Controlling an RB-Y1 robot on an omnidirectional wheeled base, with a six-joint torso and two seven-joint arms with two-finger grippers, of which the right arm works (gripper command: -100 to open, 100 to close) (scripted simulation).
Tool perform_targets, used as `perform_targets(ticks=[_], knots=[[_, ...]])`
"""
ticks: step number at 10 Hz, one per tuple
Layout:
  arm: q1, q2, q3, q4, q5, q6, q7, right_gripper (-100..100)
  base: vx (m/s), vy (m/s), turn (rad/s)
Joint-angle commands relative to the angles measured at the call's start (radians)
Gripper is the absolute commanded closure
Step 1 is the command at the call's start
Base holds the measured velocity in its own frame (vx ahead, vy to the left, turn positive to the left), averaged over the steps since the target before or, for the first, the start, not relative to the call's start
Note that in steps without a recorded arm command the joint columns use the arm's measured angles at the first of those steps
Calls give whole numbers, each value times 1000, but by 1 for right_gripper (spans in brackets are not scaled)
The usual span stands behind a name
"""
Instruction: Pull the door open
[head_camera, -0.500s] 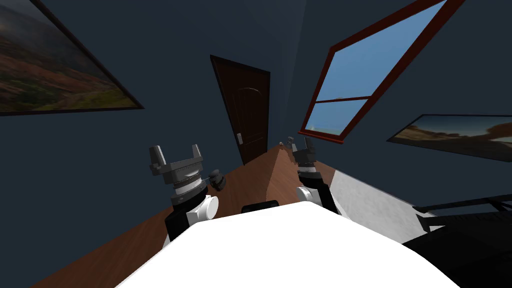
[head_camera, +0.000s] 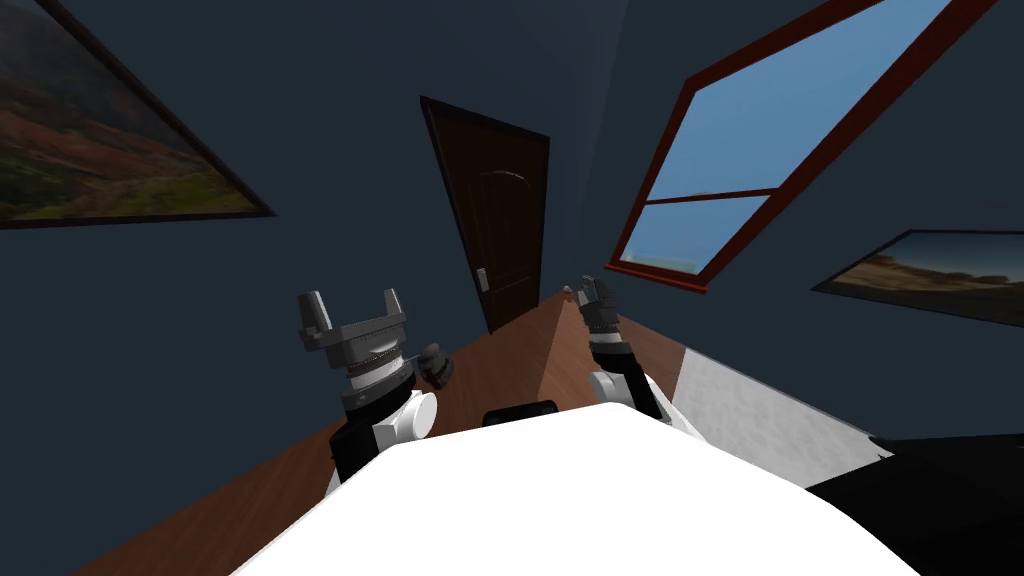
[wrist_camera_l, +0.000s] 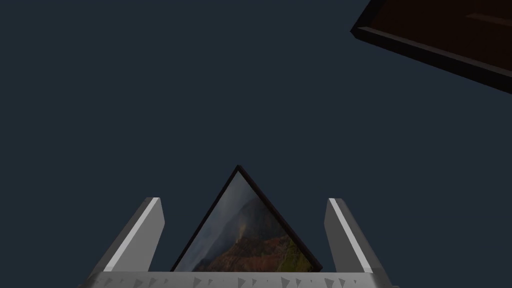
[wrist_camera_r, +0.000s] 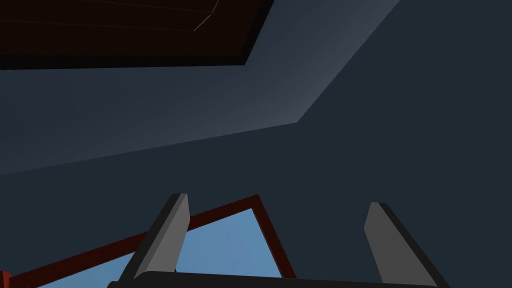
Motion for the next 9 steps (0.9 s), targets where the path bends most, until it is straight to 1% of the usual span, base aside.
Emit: perform_targets(ticks=[1, 2, 3, 5, 6, 9], knots=[[-13, -4, 1, 31, 40, 0, 29, -100, 129, 57, 38], [-20, -6, 1, 44, 55, 0, 39, -100, 109, 52, 29], [-32, -9, 1, 68, 85, 0, 60, -100, 145, 63, 40], [-47, -12, 0, 97, 120, 1, 84, -100, 136, 48, 31], [-61, -15, 0, 126, 155, 1, 108, -100, 141, 52, 43], [-85, -18, -1, 172, 211, 2, 148, -100, 116, 53, 34]])
